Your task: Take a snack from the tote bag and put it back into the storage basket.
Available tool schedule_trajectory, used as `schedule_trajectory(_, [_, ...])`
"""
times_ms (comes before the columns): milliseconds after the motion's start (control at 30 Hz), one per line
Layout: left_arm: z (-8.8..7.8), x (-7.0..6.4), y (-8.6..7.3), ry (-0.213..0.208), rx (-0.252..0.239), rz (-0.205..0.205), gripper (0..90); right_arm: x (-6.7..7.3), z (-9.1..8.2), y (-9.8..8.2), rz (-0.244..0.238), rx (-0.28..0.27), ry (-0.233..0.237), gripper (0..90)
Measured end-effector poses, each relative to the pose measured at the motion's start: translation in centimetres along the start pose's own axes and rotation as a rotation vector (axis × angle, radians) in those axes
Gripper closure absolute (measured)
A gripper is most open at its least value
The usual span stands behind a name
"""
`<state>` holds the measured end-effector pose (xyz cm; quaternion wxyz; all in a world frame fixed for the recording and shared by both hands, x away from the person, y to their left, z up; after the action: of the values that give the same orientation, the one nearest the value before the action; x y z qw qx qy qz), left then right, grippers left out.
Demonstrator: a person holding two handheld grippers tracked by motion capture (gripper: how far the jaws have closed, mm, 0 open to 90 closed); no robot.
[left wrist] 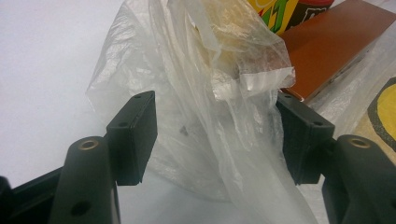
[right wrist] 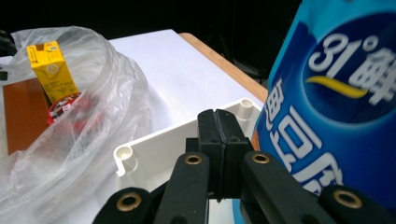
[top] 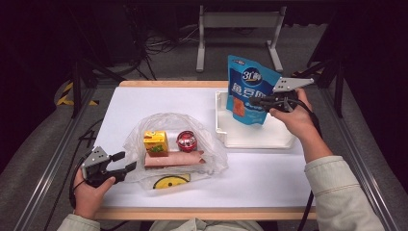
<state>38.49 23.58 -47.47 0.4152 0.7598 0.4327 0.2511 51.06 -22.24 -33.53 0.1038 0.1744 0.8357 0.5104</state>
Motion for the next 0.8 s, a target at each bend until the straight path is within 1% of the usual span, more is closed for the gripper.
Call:
schedule_trajectory(267, [0.0,0.0,0.0,0.0,0.001,-0.001,36.2,-0.5,0.8,-2.2,0.038,0.01,-0.009,90.0])
schedule_trajectory(333, [0.0,0.0,0.0,-0.001,0.001,-0.002,36.2,-0.7,1.0,-2.8,0.048,0.018,-0.014,90.0])
schedule_trajectory(367, [0.0,0.0,0.0,-0.001,0.001,-0.002,36.2,-0.7,1.0,-2.8,0.048,0.018,-0.014,90.0])
schedule_trajectory(400, [0.0,0.0,0.0,0.0,0.001,-0.001,36.2,-0.8,1.3,-3.4,0.061,0.024,-0.014,90.0])
schedule_trajectory(433, [0.0,0.0,0.0,0.0,0.001,-0.001,36.2,-0.8,1.3,-3.4,0.061,0.024,-0.014,90.0])
schedule_trajectory(467, [0.0,0.0,0.0,-0.001,0.001,-0.001,36.2,-0.9,1.5,-3.9,0.07,0.032,-0.016,90.0])
schedule_trajectory(533, [0.0,0.0,0.0,-0.002,0.0,0.001,36.2,-1.0,1.7,-4.2,0.076,0.036,-0.018,90.0])
schedule_trajectory(733, [0.0,0.0,0.0,0.0,0.001,-0.002,36.1,-1.4,2.2,-5.3,0.101,0.045,-0.033,90.0])
schedule_trajectory(800, [-0.1,-0.1,0.0,-0.002,0.005,-0.003,36.2,-1.7,2.4,-5.9,0.113,0.057,-0.046,90.0])
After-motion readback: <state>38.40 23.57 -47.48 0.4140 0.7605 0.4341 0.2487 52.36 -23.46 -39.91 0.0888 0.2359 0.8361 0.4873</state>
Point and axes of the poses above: each handheld gripper's, and its own axes: z roughly forward along the jaws, y roughly out of its top, x roughly to its left, the point moved 7 cm from there along z, roughly forward along the jaws, and after that the axes turned 13 degrees about y, right-handed, at the moved point
